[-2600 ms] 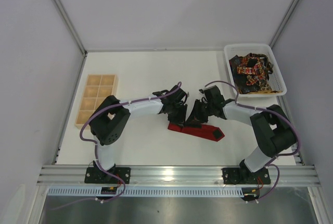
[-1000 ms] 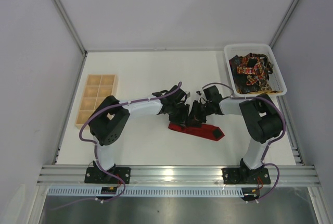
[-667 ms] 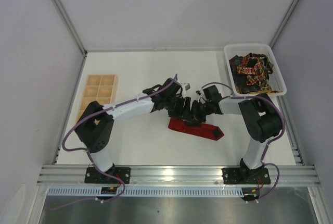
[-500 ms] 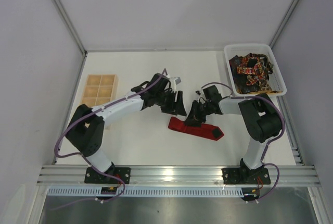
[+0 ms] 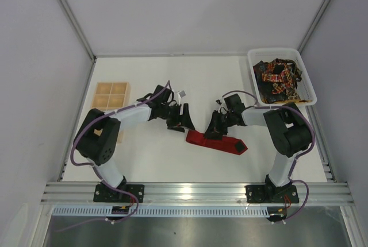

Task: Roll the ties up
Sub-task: Roll the tie

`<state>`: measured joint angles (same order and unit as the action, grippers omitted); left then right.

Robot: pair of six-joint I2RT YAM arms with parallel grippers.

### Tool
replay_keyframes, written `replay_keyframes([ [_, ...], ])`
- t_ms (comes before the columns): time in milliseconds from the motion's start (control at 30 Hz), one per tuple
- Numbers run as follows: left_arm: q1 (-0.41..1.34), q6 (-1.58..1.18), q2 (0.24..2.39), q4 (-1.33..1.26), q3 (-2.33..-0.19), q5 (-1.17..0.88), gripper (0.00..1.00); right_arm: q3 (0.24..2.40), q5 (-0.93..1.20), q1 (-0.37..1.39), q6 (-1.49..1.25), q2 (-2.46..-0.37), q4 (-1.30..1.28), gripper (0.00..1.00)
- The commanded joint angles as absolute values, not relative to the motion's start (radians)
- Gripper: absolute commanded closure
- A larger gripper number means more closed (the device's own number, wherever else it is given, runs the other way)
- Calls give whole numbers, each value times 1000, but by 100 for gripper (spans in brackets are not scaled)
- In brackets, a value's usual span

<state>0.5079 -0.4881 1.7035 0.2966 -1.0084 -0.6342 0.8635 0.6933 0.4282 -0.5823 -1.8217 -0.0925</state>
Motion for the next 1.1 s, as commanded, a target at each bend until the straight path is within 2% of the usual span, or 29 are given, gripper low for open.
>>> replay_keyframes([
  [0, 503, -480, 1746, 229, -997, -707, 31, 874, 609, 433, -528, -1839, -121, 89],
  [267, 503, -486, 1807, 201, -976, -716, 35, 873, 620, 431, -535, -1848, -107, 89],
  [1067, 552, -552, 1873, 117, -927, -759, 37, 870, 623, 431, -534, -1848, -103, 89],
])
